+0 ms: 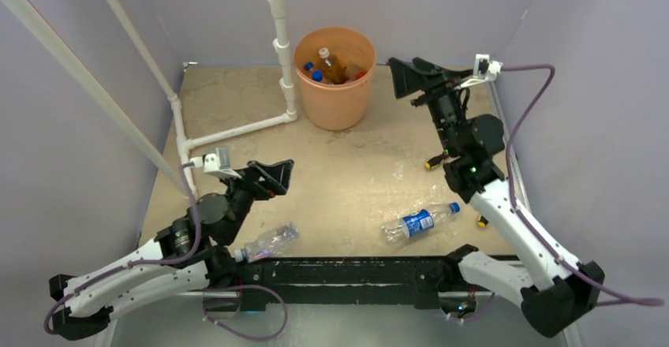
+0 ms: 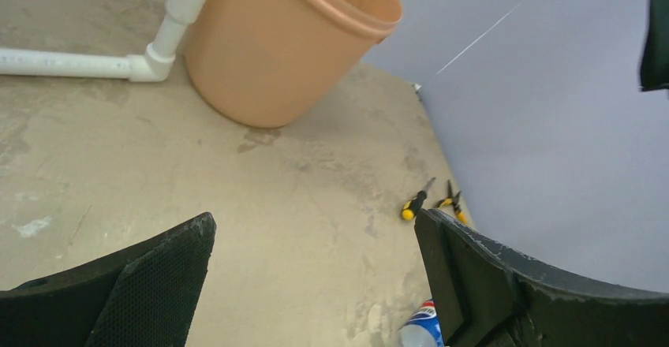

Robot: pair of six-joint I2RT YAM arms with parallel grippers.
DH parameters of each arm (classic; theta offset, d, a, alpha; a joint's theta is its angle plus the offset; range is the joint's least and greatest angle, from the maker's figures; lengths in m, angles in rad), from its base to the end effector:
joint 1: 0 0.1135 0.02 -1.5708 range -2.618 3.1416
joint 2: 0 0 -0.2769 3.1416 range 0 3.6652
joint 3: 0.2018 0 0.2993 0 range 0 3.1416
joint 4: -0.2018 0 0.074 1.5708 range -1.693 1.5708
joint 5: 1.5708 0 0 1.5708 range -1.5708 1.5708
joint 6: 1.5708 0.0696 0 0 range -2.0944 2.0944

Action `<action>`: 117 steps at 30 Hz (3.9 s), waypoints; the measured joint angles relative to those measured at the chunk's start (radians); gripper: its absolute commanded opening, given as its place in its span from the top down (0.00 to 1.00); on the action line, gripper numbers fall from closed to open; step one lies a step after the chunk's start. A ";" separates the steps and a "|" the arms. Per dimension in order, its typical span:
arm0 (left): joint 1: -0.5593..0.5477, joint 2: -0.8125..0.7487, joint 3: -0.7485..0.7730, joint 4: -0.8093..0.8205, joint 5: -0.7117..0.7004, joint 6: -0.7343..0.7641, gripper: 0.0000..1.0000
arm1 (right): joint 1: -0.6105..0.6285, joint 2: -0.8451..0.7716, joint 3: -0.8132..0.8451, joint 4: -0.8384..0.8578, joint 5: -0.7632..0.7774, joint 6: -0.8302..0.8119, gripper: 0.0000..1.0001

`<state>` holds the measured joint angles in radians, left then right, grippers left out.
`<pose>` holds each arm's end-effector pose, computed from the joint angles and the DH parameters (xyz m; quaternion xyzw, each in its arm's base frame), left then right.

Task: Put the plastic bottles in the bin
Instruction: Pick up the plastic bottle from the corner of the board.

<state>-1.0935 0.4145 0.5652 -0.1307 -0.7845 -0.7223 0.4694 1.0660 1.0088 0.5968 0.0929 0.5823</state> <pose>0.1221 -0.1290 0.3308 -0.1489 0.6861 -0.3555 0.6170 0.2751 0.1323 0.4726 0.0681 0.4895 0.4164 0.7631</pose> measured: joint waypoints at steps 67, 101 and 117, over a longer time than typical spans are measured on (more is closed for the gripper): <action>-0.235 1.601 0.777 -0.027 0.742 0.938 0.16 | 0.002 -0.785 -0.038 -1.115 0.230 0.295 0.01; -0.215 0.906 0.361 0.154 0.475 0.789 0.71 | 0.002 -0.729 -0.047 -0.982 0.177 0.223 0.04; -0.211 0.217 -0.024 0.362 0.401 0.662 0.72 | 0.006 -0.401 -0.144 -0.360 -0.329 0.172 0.21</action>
<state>-1.3045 0.6315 0.5407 0.2314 -0.3836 -0.0605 0.4751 0.6655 0.8646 0.2371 -0.2359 0.7544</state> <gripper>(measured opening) 0.490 0.817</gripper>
